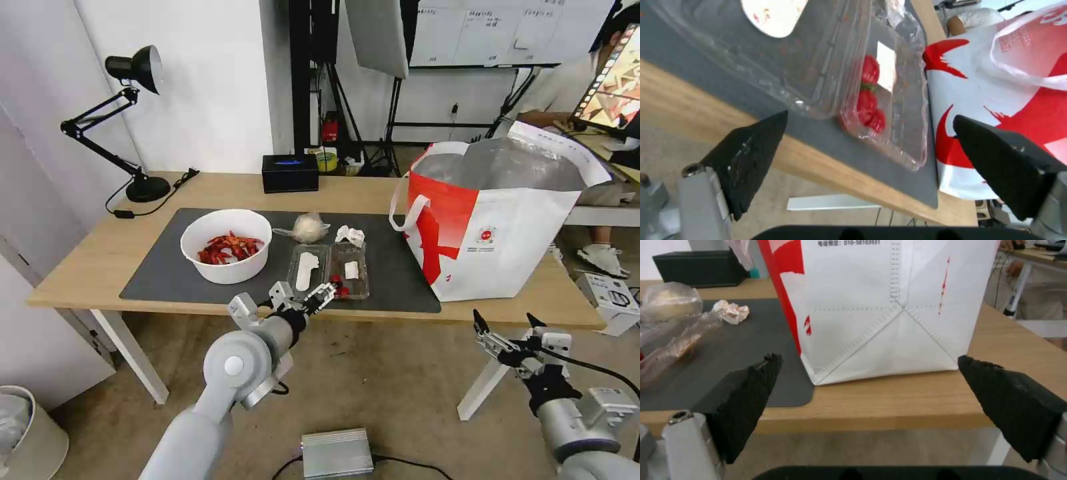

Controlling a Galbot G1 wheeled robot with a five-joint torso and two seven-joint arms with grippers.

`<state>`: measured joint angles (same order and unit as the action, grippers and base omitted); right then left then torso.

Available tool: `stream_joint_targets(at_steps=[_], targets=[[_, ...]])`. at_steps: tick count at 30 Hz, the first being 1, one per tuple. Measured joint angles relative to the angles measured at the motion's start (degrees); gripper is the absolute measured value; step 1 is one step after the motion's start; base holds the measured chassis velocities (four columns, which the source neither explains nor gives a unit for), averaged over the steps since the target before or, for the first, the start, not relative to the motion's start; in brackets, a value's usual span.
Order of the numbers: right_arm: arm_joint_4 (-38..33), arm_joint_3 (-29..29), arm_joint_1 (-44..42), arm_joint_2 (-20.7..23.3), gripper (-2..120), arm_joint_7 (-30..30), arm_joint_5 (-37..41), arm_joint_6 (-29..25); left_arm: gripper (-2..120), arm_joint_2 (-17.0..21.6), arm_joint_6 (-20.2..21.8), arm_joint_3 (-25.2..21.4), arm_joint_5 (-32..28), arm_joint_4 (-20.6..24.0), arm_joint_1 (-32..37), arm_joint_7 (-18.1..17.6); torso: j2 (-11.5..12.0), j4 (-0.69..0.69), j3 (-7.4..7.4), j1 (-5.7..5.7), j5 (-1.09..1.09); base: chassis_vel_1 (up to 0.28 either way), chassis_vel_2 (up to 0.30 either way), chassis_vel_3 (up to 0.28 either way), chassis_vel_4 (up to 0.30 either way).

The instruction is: Pick up the trash from the table and place it into the takeout bag.

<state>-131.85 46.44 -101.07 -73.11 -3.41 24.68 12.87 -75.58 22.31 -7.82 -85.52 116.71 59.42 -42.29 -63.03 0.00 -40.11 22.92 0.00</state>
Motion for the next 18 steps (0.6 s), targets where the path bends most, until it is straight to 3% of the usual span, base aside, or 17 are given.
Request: stream_joint_targets(at_steps=[18], targets=[[1.15,-0.06,0.21,-0.04,100,0.04,-0.03,-0.69,100,-1.44,-0.73,0.83,3.25,-2.7,-0.78,2.3,0.0,0.01,0.0,0.0,0.0,0.0,0.0,0.0,0.0]])
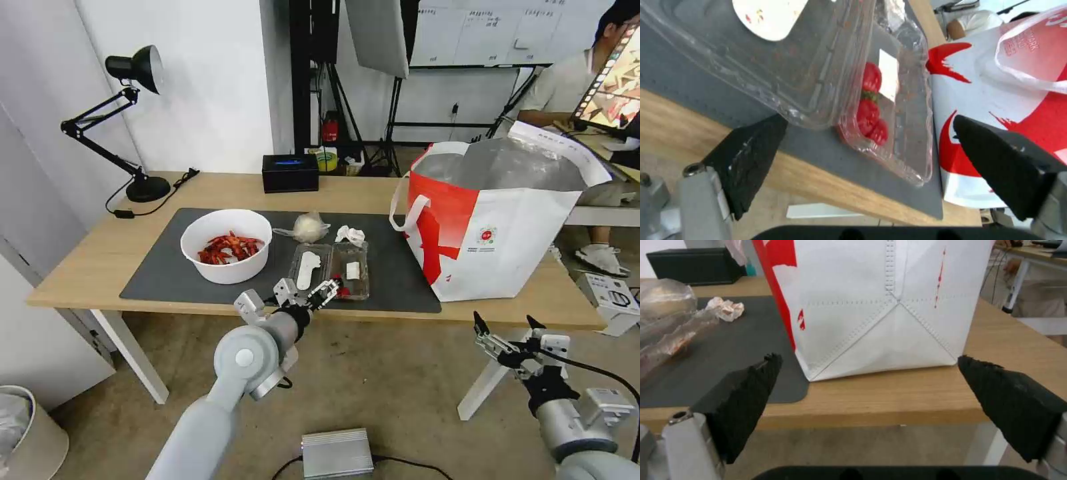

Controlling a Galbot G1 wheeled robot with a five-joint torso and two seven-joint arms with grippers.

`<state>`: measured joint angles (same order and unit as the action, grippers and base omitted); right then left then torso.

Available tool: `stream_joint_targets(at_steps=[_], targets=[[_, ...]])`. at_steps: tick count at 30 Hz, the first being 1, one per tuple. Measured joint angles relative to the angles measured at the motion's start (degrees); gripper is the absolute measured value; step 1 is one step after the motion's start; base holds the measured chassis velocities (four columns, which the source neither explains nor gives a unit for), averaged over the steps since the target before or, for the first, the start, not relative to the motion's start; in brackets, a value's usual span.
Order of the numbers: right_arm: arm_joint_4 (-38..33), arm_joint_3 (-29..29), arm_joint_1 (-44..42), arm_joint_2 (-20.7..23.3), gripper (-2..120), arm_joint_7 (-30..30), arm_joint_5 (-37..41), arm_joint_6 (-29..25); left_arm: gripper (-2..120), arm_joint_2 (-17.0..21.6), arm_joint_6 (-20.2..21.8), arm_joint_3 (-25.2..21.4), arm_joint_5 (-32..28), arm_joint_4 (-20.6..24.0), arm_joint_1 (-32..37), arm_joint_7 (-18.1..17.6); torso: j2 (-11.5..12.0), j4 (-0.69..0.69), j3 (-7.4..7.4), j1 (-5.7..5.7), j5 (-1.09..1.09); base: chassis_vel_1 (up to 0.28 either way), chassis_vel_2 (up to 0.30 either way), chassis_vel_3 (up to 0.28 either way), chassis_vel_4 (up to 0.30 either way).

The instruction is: Pick up the trash from the table and place it into the takeout bag.

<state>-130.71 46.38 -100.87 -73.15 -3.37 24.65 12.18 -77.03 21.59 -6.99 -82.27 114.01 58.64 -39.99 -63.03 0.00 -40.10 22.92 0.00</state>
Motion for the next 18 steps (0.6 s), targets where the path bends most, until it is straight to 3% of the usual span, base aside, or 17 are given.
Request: stream_joint_targets(at_steps=[9,18], targets=[[0.45,-0.07,0.15,0.14,100,0.17,0.1,-0.38,100,0.59,-1.38,0.1,4.94,-0.38,0.93,2.95,0.0,-0.01,0.0,0.0,0.0,0.0,0.0,0.0,0.0],[0.97,-0.44,0.18,0.28,100,0.38,0.27,-0.87,100,1.49,-3.77,0.43,10.4,-0.7,2.28,8.78,0.01,-0.01,0.0,0.0,0.0,0.0,0.0,0.0,0.0]])
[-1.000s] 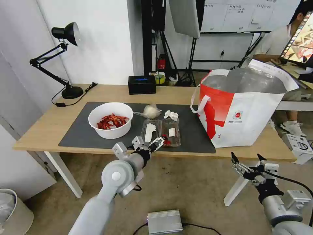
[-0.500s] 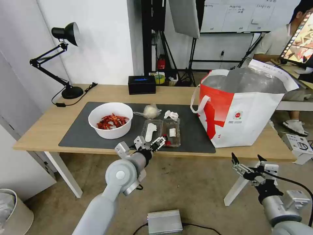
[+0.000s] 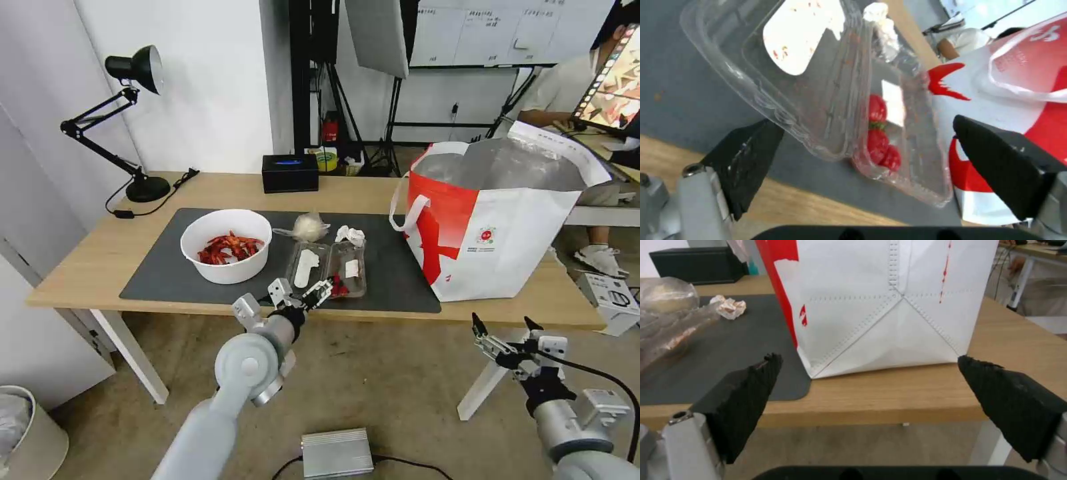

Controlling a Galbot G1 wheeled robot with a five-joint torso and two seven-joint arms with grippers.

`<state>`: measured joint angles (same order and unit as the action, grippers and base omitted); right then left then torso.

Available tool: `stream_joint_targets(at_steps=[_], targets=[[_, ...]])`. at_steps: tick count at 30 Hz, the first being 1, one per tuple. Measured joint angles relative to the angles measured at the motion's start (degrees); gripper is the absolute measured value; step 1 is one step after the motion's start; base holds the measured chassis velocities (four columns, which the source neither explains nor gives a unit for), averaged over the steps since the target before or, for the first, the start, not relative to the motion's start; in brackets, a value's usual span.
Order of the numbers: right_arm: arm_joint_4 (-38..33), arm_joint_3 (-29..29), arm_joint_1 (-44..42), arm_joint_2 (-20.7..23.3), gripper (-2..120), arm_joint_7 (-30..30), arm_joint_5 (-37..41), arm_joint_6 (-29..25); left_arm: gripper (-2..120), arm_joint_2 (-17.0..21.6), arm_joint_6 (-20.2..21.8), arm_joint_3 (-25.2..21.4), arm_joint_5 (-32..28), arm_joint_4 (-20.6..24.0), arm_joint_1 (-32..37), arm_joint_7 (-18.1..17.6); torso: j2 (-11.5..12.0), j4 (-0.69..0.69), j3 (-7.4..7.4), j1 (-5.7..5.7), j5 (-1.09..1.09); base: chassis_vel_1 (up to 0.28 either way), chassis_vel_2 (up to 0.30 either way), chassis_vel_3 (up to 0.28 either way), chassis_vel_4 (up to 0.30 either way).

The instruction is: Pick up the trash from the table and place it into the takeout bag.

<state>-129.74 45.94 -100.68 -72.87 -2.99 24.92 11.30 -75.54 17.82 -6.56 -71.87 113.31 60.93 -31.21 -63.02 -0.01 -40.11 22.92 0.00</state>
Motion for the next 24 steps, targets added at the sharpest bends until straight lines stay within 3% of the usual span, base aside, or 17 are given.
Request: stream_joint_targets(at_steps=[13,15,16,24], targets=[[0.08,0.17,-0.21,0.57,100,0.13,1.23,-0.3,100,-0.08,-3.35,2.05,6.1,-0.33,-0.25,6.77,0.0,0.0,0.0,0.0,0.0,0.0,0.0,0.0,0.0],[0.08,0.03,-0.19,0.59,100,0.18,1.42,-0.32,100,0.3,-4.61,2.58,8.41,-0.77,-0.34,8.96,0.0,0.0,0.0,0.0,0.0,0.0,0.0,0.0,0.0],[0.13,-0.26,-0.09,0.59,100,0.25,1.65,-0.43,100,0.97,-6.26,3.44,11.17,-1.47,-0.58,11.75,0.0,0.0,0.0,0.0,0.0,0.0,0.0,0.0,0.0],[0.45,-0.62,0.15,0.27,100,0.39,2.15,-0.77,100,2.69,-9.45,5.68,18.41,-4.68,-1.97,18.83,0.0,0.0,0.0,0.0,0.0,0.0,0.0,0.0,0.0]])
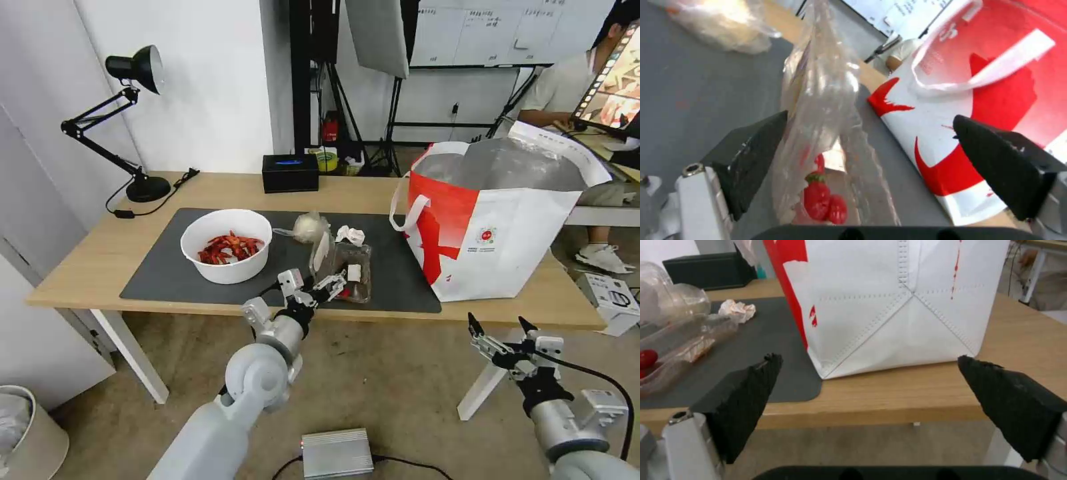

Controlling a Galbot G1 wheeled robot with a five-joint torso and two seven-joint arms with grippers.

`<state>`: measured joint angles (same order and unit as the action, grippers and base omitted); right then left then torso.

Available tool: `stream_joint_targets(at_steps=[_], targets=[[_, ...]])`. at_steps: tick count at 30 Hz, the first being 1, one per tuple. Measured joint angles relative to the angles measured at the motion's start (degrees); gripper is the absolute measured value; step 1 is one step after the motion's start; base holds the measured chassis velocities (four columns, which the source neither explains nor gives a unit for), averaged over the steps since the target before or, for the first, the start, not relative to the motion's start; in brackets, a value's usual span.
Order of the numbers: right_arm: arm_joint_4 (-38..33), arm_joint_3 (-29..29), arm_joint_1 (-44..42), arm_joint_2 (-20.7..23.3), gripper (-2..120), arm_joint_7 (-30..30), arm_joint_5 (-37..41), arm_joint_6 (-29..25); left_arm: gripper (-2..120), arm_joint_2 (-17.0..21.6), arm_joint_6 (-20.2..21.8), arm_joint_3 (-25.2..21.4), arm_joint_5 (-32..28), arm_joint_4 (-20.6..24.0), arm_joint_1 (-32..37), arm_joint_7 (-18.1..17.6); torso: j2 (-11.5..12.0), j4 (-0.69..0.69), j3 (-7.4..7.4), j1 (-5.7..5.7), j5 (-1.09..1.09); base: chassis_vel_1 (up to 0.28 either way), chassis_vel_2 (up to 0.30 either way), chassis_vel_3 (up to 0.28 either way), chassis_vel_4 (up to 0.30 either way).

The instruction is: Pick up the trash from the table and place it into the takeout bag.

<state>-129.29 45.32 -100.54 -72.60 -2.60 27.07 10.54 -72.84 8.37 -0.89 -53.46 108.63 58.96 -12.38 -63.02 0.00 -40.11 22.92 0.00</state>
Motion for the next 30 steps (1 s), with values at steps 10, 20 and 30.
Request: stream_joint_targets(at_steps=[10,20,30], targets=[[0.54,0.35,0.01,-0.66,100,0.04,0.07,-0.4,100,0.95,-3.74,1.34,5.86,-1.66,-0.31,10.03,0.0,0.0,0.0,0.0,0.0,0.0,0.0,0.0,0.0],[1.1,-0.9,0.64,-1.32,100,0.07,2.62,-0.51,95,0.94,-9.09,1.95,23.86,-8.85,-3.65,12.59,0.0,0.0,0.0,0.0,0.0,0.0,0.0,0.0,0.0],[0.37,-3.5,2.67,-1.19,100,1.04,13.72,-0.63,63,1.74,-10.79,1.72,36.27,-13.19,-6.75,11.2,0.0,-0.01,0.0,0.0,0.0,0.0,0.0,0.0,0.0]])
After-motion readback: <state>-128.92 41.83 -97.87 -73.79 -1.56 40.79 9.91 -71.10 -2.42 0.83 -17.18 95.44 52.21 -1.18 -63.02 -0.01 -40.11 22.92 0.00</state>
